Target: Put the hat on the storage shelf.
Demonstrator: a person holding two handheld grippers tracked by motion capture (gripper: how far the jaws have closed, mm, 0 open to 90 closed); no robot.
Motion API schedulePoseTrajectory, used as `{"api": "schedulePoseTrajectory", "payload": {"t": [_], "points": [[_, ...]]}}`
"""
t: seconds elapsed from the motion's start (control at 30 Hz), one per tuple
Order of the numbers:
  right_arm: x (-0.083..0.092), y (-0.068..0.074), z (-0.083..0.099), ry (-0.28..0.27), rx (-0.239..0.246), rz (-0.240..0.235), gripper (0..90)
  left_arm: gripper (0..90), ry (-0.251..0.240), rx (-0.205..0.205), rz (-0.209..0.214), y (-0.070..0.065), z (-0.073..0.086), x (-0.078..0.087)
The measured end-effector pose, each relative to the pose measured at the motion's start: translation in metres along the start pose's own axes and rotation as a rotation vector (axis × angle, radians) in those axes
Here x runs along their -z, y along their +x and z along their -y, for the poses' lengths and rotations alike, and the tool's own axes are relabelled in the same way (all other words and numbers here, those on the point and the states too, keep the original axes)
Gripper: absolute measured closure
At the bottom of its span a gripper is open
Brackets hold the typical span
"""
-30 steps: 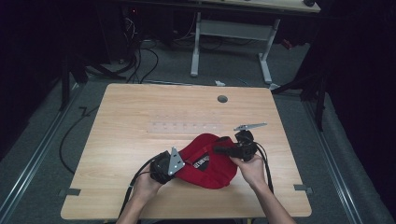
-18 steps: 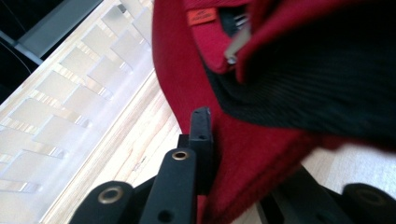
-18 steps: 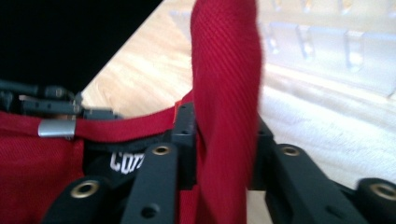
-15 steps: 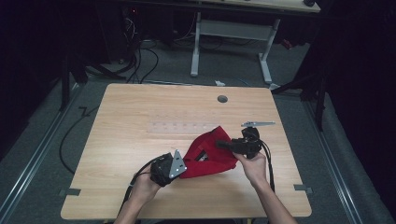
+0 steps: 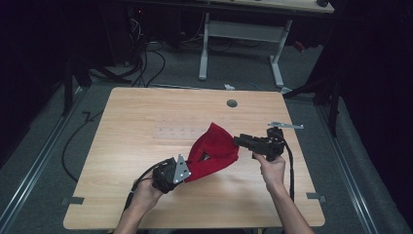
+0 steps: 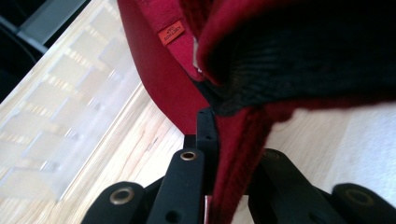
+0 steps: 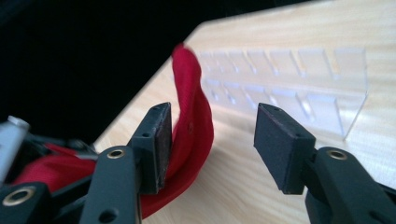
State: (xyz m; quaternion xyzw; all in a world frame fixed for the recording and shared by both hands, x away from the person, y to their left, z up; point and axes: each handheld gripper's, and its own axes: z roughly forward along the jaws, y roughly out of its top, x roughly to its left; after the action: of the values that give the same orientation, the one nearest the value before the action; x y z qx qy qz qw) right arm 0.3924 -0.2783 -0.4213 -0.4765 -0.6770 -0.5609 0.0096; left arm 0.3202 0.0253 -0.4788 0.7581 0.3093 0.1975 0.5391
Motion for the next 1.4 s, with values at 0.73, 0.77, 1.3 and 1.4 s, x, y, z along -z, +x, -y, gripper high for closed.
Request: {"api": "schedulePoseTrajectory", "payload": {"t": [0.73, 0.77, 1.3, 1.4], "points": [[-0.020, -0.033, 0.059, 0.126, 0.168, 0.327, 41.8, 85.6, -0.115, 0.297, -0.059, 0.041, -0.014, 0.012], [-0.023, -0.034, 0.063, 0.138, 0.198, 0.356, 41.7, 85.6, -0.116, 0.313, -0.060, 0.043, -0.015, 0.013], [-0.043, -0.045, 0.092, 0.204, 0.347, 0.593, 37.7, 85.6, -0.210, 0.435, -0.114, 0.074, -0.030, 0.023], [-0.042, -0.047, 0.091, 0.205, 0.323, 0.585, 37.1, 85.5, -0.233, 0.476, -0.114, 0.081, -0.032, 0.022]]}}
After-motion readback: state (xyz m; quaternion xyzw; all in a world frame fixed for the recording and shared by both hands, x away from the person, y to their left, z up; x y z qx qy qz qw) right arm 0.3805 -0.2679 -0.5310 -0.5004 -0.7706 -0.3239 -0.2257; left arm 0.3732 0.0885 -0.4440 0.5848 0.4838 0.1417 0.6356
